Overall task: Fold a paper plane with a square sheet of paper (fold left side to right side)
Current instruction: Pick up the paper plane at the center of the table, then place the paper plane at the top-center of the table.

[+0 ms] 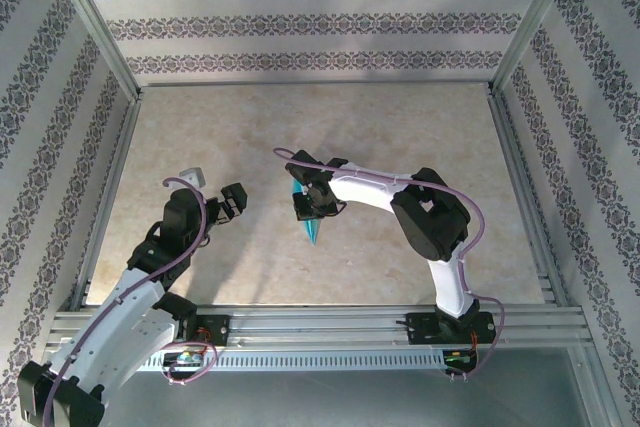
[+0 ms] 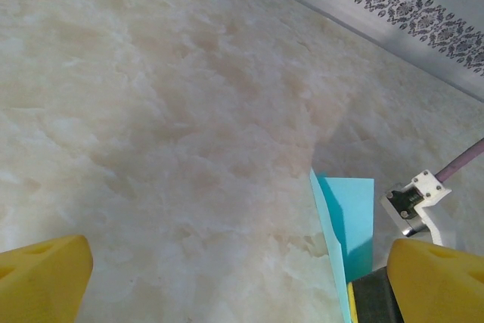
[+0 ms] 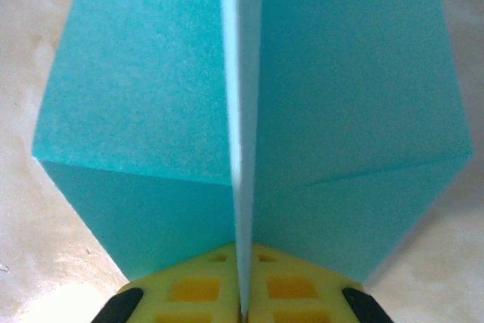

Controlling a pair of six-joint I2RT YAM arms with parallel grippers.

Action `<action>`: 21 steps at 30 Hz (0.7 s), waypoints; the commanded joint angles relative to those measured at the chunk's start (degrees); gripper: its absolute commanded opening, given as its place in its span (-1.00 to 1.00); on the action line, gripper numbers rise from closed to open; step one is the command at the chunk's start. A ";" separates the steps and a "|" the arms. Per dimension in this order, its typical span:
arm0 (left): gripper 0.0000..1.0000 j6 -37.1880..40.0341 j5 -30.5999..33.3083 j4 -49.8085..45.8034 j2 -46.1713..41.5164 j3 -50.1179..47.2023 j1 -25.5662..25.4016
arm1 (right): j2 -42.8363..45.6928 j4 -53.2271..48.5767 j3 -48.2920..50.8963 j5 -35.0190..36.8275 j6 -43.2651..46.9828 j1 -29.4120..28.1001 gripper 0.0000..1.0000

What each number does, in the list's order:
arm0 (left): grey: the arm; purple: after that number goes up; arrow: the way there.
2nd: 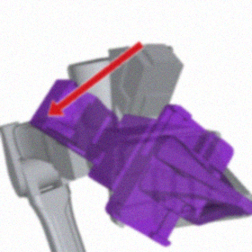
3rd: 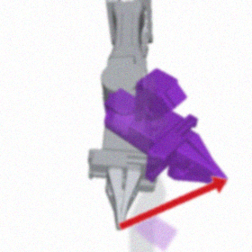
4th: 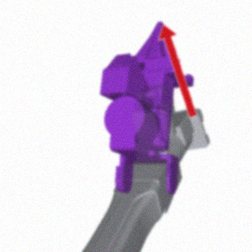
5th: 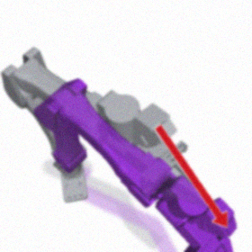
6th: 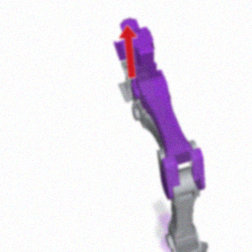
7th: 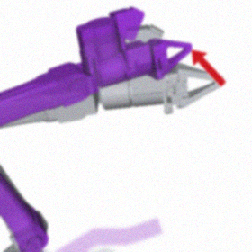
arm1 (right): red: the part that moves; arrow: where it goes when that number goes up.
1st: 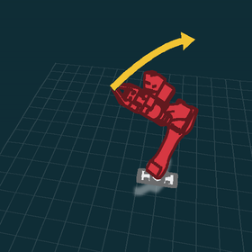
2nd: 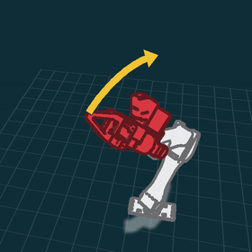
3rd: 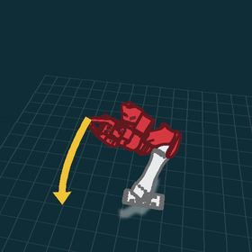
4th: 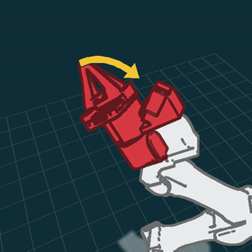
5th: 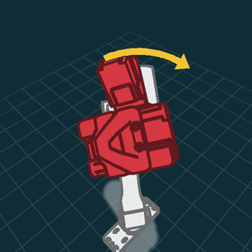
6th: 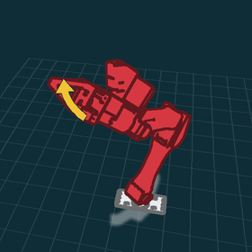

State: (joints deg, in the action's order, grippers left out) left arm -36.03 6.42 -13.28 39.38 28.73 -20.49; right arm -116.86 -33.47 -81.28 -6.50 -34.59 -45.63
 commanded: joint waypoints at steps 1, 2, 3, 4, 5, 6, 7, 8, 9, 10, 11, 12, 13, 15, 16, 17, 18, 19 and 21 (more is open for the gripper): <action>0.99 1.21 0.01 -2.76 -0.79 1.17 0.98 | -0.14 -1.33 -1.43 0.19 -0.48 0.38 -0.91; 1.00 1.40 0.10 -3.04 -0.87 1.35 0.98 | 0.70 -1.41 -1.35 0.41 -0.33 0.73 -0.94; 1.00 1.51 0.14 -3.33 -0.95 1.53 1.00 | 1.50 -1.65 -1.47 0.72 -0.06 1.11 -0.98; 1.00 1.65 0.14 -3.58 -1.01 1.67 0.98 | 2.01 -2.56 -2.05 1.58 0.46 1.47 -1.00; 1.00 1.82 0.01 -3.77 -1.18 1.91 0.98 | 2.44 -4.01 -2.98 2.90 1.19 1.79 -1.00; 1.00 2.00 -0.14 -3.94 -1.32 2.09 0.98 | 2.75 -5.16 -4.02 4.09 1.95 2.15 -1.00; 1.00 2.17 -0.28 -4.08 -1.49 2.22 0.98 | 2.92 -6.03 -4.83 4.85 2.43 2.52 -1.00; 1.00 2.28 -0.43 -4.36 -1.71 2.32 1.03 | 3.04 -6.71 -5.61 5.26 2.75 3.25 -1.00; 1.00 2.33 -0.58 -4.55 -1.97 2.47 1.02 | 3.10 -7.10 -6.22 5.32 2.81 4.08 -1.00; 1.00 2.45 -0.65 -4.81 -2.23 2.56 0.99 | 2.94 -7.45 -6.85 5.12 2.70 4.85 -1.00; 0.99 2.61 -0.79 -5.14 -2.45 2.56 1.01 | 2.51 -7.80 -7.62 5.30 2.45 5.87 -1.00; 1.00 2.80 -0.87 -5.56 -2.67 2.67 1.08 | 1.73 -8.11 -8.48 5.70 2.21 6.66 -1.00; 1.00 3.04 -0.88 -5.89 -2.72 2.81 1.04 | 0.68 -8.81 -9.64 5.71 2.16 7.52 -1.00; 0.99 3.41 -1.10 -7.04 -2.81 3.29 1.03 | -2.22 -10.81 -13.13 5.85 1.73 9.17 -1.00; 0.99 3.42 -1.30 -7.47 -2.81 3.40 1.00 | -3.36 -11.69 -14.65 5.95 1.72 9.80 -1.00; 1.00 3.41 -1.61 -7.84 -2.81 3.49 1.03 | -4.61 -12.81 -16.62 6.40 1.71 10.48 -1.00; 0.99 3.29 -1.91 -8.12 -2.81 3.61 1.04 | -5.69 -13.58 -18.33 7.10 1.80 11.08 -1.00; 0.99 3.25 -2.29 -8.17 -2.90 3.52 1.12 | -6.48 -14.26 -19.84 7.46 1.97 11.53 -1.00; 1.00 3.00 -2.76 -8.08 -2.91 3.11 1.02 | -8.12 -15.03 -23.00 8.34 2.19 12.51 -1.00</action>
State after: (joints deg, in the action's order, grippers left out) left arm -34.41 4.93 -18.81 37.21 30.68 -20.47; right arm -122.26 -43.86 -100.82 -0.84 -32.97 -33.71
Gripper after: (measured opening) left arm 0.997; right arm 0.055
